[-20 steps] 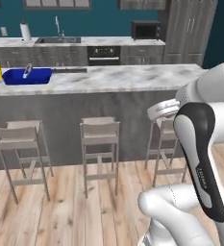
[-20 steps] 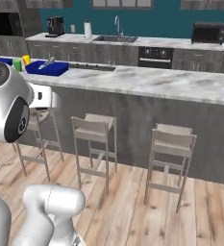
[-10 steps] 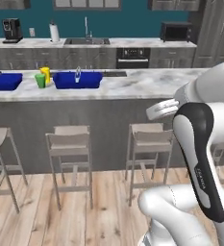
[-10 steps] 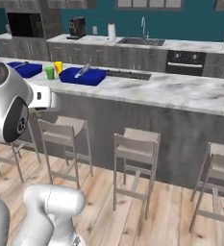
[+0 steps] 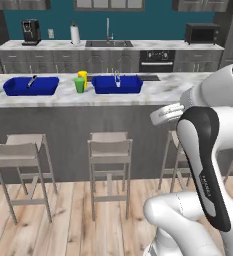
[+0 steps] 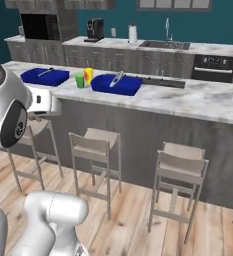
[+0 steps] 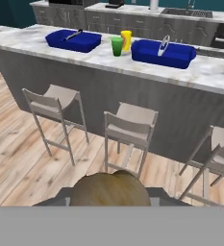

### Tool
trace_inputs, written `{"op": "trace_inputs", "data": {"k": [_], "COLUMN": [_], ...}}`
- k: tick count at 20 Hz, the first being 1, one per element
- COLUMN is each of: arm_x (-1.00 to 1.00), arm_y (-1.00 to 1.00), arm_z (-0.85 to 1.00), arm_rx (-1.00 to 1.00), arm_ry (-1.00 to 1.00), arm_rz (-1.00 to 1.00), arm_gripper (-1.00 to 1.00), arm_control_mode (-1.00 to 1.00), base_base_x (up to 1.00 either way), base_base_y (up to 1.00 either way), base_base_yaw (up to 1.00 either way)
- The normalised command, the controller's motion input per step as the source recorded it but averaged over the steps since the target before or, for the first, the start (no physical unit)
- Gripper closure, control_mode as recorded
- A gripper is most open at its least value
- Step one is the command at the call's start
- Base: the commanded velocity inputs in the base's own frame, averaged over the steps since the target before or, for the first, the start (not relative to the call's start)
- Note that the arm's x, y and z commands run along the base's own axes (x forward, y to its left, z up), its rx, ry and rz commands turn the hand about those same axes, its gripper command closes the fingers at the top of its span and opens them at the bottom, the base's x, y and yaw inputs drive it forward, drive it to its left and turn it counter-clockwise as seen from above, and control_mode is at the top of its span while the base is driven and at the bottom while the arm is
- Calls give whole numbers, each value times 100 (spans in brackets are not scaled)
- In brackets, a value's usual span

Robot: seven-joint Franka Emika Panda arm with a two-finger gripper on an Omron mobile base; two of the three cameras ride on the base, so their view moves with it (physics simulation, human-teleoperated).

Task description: Gather the garlic and bell pepper from the fridge and place them on a tray on the dining counter. Then gather the steaks from the fridge and place them on the other tray.

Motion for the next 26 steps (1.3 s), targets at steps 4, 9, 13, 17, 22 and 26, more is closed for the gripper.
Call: {"op": "trace_inputs", "data": {"k": [4,9,13,17,22,26], "arm_x": [0,0,0,0,0,0], "arm_y": [0,0,0,0,0,0], "arm_z": [0,0,0,0,0,0], "arm_rx": [0,0,0,0,0,0], "arm_ry": [0,0,0,0,0,0], "arm_rz": [0,0,0,0,0,0], "arm_gripper": [100,100,100,100,100,100], "arm_control_mode": [100,100,100,100,100,100], "base_base_x": [34,48,64,69,71,70], "base_base_y": [24,54,88,52,58,69], "base_base_yaw": [0,0,0,-1,-3,-4]}}
